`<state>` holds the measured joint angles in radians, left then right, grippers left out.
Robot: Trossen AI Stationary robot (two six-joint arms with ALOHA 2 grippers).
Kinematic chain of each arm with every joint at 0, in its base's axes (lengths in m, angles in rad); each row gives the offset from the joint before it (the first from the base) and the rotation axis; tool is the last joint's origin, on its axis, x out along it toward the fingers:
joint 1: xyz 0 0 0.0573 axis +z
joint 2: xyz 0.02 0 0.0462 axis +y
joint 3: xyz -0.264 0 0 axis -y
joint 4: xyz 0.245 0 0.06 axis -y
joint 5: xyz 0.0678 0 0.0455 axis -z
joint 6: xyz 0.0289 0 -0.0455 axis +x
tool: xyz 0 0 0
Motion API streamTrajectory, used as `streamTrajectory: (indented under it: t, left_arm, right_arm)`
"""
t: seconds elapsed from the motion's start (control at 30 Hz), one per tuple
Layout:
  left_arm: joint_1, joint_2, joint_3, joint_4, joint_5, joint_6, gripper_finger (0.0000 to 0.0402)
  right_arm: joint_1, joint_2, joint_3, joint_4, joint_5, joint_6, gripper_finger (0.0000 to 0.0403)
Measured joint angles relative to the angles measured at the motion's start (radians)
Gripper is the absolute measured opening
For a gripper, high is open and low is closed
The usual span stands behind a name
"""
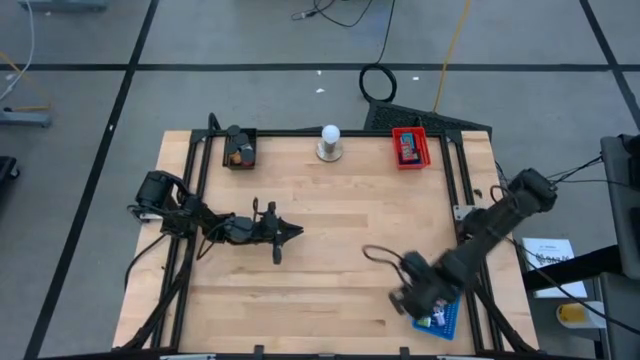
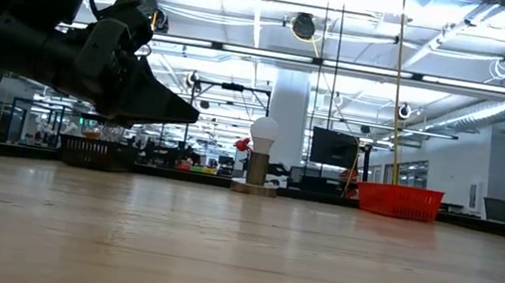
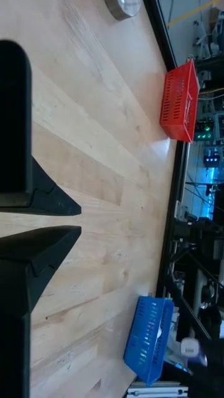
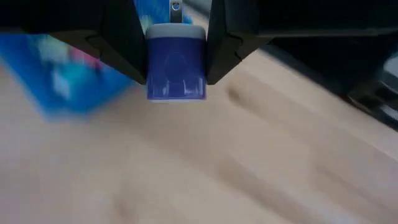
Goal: Pick & Place Office items
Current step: Put the violet charger adapter into the blue bin, then return to Home Position
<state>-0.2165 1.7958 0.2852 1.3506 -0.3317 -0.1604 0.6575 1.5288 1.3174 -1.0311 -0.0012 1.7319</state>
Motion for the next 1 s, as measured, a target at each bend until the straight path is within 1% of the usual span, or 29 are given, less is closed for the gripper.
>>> streamTrajectory:
  t: [0.1,0.23,0.33,0.43,0.53,0.6,0.73,0.8,0.9,1.0]
  left_arm:
    - [0.000,0.000,0.000,0.000,0.000,0.000,0.0042]
    - [0.000,0.000,0.000,0.000,0.000,0.000,0.0042]
    - [0.000,0.000,0.000,0.000,0.000,0.000,0.0042]
    - [0.000,0.000,0.000,0.000,0.000,0.000,0.0042]
    - [0.000,0.000,0.000,0.006,0.000,0.000,0.0042]
    - [0.000,0.000,0.000,0.008,0.000,0.000,0.0042]
    - [0.000,0.000,0.000,0.008,0.000,-0.002,0.0042]
    - [0.000,0.000,0.000,0.008,-0.002,-0.008,0.0042]
    - [0.009,-0.003,0.001,0.013,-0.016,-0.044,0.0041]
    - [0.009,-0.033,-0.002,0.014,-0.015,-0.027,0.0026]
  right_arm:
    - [0.118,0.002,0.000,-0.029,-0.037,0.146,0.0126]
    - [0.247,0.009,-0.002,-0.068,-0.026,0.284,0.0126]
    - [0.309,0.007,-0.045,-0.082,-0.024,0.383,0.0127]
    - [0.345,0.009,-0.127,-0.023,0.000,0.420,0.0127]
    - [0.350,0.009,-0.223,0.121,0.045,0.408,0.0127]
    - [0.348,0.009,-0.276,0.211,0.053,0.383,0.0127]
    - [0.345,0.003,-0.343,0.304,0.055,0.347,0.0139]
    - [0.344,0.008,-0.356,0.318,0.048,0.324,0.0158]
    - [0.344,0.006,-0.358,0.312,0.026,0.283,0.0198]
    - [0.344,-0.003,-0.357,0.307,-0.004,0.241,0.0235]
